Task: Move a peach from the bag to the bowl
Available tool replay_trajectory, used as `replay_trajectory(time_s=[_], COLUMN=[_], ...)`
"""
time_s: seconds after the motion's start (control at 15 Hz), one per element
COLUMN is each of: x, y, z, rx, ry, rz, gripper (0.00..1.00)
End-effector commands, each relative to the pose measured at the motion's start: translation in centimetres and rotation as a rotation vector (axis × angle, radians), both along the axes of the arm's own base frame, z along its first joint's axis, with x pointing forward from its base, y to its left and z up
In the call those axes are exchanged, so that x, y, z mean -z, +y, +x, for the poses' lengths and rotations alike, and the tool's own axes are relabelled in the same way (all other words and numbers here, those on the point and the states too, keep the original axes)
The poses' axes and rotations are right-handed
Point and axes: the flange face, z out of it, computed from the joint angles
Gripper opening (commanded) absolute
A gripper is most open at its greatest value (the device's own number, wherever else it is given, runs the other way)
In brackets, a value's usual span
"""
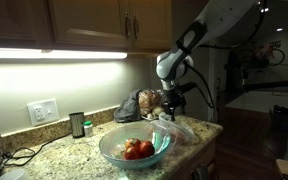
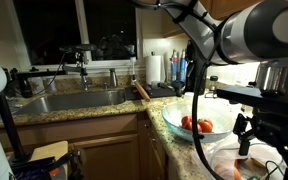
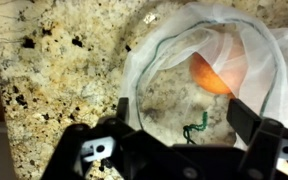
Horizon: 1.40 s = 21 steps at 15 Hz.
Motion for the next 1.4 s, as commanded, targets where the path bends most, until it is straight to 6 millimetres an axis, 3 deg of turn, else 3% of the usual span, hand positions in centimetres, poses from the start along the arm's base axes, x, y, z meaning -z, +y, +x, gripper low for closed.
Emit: replay_trajectory(time_s=[0.0, 1.33], x=[0.6, 4.1], y=[-0.6, -0.7], z=[0.1, 0.7], rx=[0.016, 0.103], ry=[-0.023, -0.075], rz=[0.028, 0.116], gripper=[1.0, 1.0])
